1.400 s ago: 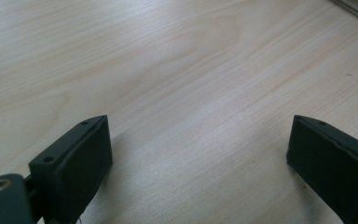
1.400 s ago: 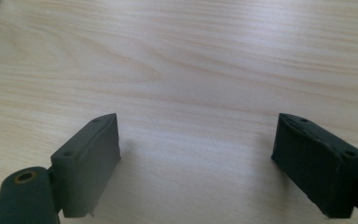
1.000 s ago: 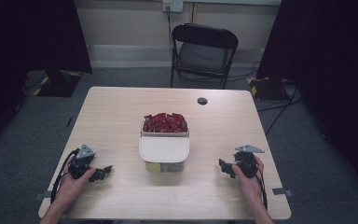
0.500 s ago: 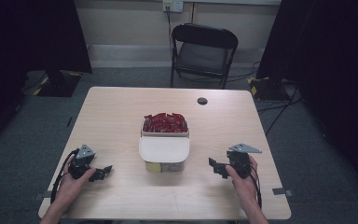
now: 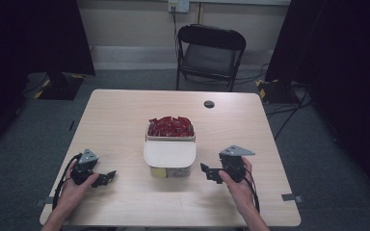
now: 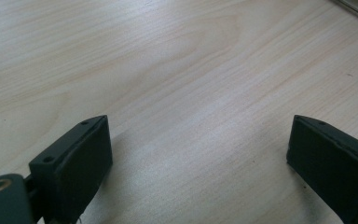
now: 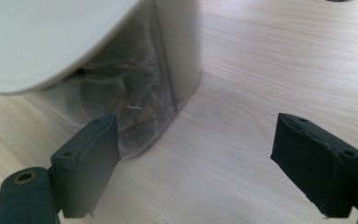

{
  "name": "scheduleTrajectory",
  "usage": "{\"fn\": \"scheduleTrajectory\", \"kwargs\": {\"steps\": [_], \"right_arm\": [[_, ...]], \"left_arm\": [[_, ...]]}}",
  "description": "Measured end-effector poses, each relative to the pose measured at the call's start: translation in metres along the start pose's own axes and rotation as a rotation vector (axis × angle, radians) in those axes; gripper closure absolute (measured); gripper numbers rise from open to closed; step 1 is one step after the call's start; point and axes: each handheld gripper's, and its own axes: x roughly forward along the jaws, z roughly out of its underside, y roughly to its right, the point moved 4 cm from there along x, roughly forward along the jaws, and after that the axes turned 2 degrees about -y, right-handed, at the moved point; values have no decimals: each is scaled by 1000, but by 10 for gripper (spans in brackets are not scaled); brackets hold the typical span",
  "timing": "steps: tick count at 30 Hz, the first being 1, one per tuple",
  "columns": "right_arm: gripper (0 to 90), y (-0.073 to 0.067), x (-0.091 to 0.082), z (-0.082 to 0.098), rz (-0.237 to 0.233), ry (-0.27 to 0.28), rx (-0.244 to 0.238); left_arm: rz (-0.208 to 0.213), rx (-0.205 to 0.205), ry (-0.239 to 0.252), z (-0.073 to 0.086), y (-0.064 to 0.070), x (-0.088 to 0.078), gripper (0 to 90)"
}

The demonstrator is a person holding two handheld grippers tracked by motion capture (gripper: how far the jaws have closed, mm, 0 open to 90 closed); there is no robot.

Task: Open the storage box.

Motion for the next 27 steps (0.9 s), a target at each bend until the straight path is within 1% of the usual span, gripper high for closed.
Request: {"fn": "scheduleTrajectory", "kwargs": {"steps": [4,7,9,11,14,15,18,19,20,24,27], "right_arm": [[147,-14,7,-6,-33,-4,-31],[144,-26,11,-9,-60,-8,-63],[145,-34,13,-9,-72,-12,-78],[144,-38,14,-9,-78,-12,-87],[139,-39,17,-10,-72,-12,-91],[138,-39,18,-10,-76,-13,-89],[140,-39,18,-10,-76,-16,-112],[138,-39,19,-10,-76,-16,-113],[137,-39,19,-10,-79,-19,-108],[137,-41,18,-13,-90,-14,-117],[135,-42,17,-15,-103,-6,-111]], "left_arm": [[-2,2,0,0,0,0,61],[0,1,-1,0,0,0,61],[1,0,0,0,0,0,61],[0,0,0,0,0,0,61],[0,0,0,0,0,0,61],[0,0,0,0,0,0,62],[1,4,-3,0,0,0,61],[1,5,-2,0,0,0,61],[1,2,-1,0,0,0,61],[2,4,-2,0,0,0,61],[1,4,-2,0,0,0,61]]}}
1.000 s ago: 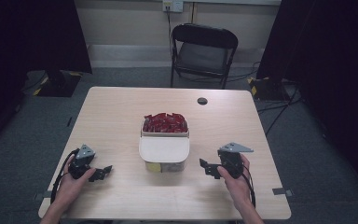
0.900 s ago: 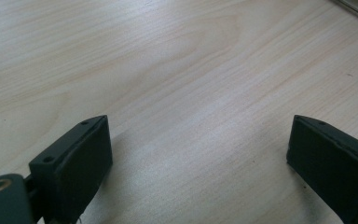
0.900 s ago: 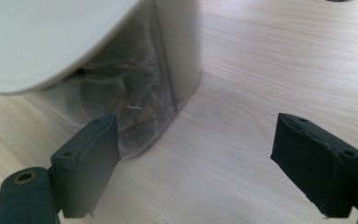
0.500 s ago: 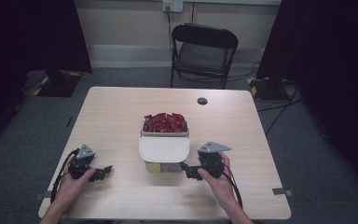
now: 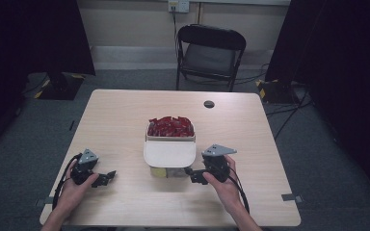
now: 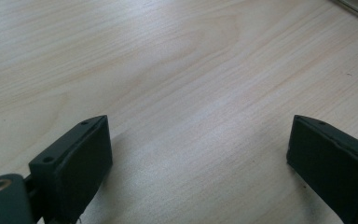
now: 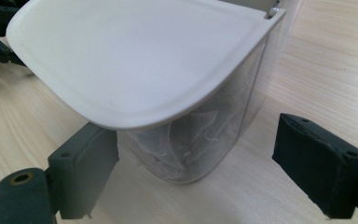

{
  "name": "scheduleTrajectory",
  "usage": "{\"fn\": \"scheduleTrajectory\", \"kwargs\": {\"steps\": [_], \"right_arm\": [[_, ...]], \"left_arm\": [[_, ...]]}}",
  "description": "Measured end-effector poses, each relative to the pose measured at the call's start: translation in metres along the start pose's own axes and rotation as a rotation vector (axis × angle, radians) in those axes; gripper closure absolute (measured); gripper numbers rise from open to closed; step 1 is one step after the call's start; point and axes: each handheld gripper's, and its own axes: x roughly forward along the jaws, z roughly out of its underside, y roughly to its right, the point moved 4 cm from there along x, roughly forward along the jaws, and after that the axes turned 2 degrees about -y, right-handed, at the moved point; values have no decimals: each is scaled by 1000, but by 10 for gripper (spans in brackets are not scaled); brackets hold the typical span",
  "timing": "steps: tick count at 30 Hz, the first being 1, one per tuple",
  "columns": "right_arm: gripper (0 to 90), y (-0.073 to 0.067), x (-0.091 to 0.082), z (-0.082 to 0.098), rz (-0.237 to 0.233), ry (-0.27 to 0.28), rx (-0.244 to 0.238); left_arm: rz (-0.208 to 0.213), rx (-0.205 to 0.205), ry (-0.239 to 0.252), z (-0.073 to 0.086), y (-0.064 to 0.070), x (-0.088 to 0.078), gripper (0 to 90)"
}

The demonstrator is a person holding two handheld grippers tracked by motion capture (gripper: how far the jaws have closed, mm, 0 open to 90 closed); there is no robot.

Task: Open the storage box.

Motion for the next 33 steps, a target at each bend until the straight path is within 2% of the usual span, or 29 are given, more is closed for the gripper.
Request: {"fn": "scheduleTrajectory", "kwargs": {"steps": [10,12,20,25,29,33], "right_arm": [[135,0,-2,-3,-5,12,0],[137,0,-5,-7,-6,37,6],[138,2,-7,-13,-1,47,10],[139,8,-12,-22,24,59,15],[139,9,-12,-26,19,56,15],[139,11,-10,-33,14,77,27]], "left_arm": [[0,1,0,0,0,0,61],[0,0,0,0,0,0,61],[0,0,0,0,0,0,61],[0,1,-1,0,0,0,61],[0,-3,2,0,0,0,61],[0,0,0,0,0,0,61]]}}
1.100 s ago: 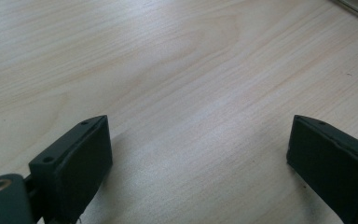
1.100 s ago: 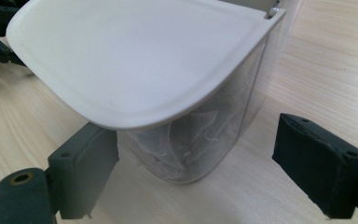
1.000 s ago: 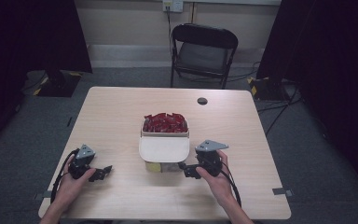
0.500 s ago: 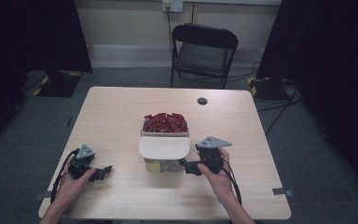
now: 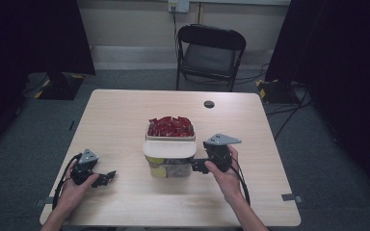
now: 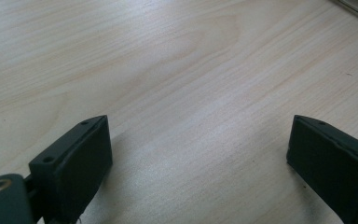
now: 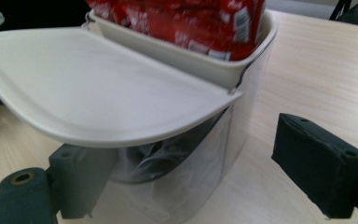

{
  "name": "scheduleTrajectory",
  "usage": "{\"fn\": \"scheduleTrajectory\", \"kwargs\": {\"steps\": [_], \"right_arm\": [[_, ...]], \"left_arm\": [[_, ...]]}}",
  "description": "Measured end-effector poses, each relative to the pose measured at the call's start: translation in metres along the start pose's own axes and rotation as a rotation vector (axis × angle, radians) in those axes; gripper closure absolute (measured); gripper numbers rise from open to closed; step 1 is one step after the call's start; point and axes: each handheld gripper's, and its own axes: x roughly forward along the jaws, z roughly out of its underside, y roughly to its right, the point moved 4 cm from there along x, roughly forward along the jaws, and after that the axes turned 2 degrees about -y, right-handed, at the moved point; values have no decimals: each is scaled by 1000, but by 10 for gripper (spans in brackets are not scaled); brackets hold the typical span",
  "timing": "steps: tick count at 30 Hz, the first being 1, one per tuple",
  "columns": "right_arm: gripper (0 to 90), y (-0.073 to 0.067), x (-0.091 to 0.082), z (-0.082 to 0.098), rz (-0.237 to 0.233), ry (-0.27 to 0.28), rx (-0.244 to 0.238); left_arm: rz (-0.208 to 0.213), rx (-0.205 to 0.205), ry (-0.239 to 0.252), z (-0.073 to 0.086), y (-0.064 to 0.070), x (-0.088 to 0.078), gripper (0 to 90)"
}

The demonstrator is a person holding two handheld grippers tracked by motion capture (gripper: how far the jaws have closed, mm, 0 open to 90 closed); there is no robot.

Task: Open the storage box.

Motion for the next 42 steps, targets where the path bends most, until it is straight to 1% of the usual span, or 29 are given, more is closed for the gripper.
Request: {"fn": "scheduleTrajectory", "kwargs": {"steps": [4,9,15,21,29,32,39,42], "right_arm": [[139,6,0,-7,2,24,17],[139,11,4,-10,-5,10,31],[138,15,7,-18,-17,14,40],[139,17,15,-24,-28,4,48],[139,22,20,-31,-42,18,70],[140,23,24,-34,-47,19,71],[140,26,29,-37,-49,21,79],[140,27,31,-38,-40,17,84]], "left_arm": [[-4,2,0,0,0,0,61],[-2,1,0,0,0,0,61],[-4,0,0,0,0,0,62],[-3,-2,2,0,0,0,62],[-3,0,0,0,0,0,63],[-2,2,-1,0,0,0,63],[-5,-2,0,0,0,0,62],[-5,-4,1,0,0,0,62]]}}
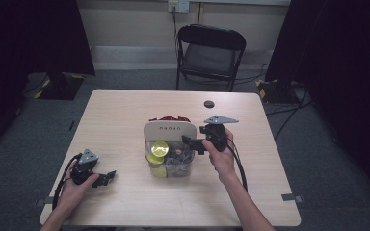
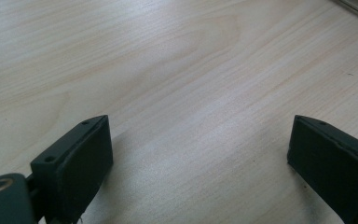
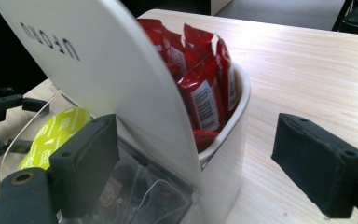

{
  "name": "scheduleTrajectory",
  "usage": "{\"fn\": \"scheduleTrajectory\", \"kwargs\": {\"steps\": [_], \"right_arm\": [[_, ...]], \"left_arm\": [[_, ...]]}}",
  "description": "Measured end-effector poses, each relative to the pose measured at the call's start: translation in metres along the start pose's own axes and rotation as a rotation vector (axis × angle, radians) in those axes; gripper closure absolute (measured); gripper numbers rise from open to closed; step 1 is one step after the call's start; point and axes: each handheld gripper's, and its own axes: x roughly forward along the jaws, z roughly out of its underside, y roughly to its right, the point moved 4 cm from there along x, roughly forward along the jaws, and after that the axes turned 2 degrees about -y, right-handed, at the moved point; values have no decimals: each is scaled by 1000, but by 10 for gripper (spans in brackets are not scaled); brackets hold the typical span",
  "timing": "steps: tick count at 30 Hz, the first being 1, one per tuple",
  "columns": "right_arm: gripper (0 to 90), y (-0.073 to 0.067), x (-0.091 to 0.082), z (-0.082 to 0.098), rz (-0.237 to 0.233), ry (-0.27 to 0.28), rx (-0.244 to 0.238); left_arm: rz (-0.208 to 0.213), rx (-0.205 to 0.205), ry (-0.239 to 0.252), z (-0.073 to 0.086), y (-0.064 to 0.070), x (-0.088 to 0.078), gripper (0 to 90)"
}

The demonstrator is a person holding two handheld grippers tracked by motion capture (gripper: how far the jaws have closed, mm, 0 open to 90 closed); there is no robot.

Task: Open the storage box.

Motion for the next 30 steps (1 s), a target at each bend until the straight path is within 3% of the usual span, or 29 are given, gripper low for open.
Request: {"fn": "scheduleTrajectory", "kwargs": {"steps": [10,16,19,30], "right_arm": [[137,2,2,-2,0,0,4],[138,2,1,-2,5,0,7],[140,2,1,-1,9,-5,5],[136,4,1,-1,1,-11,12]], "left_arm": [[-11,-19,6,0,-1,-3,160],[23,-30,-4,-1,1,-7,164],[46,-55,25,-5,3,-11,174],[82,-27,107,-25,13,-21,180]]}}
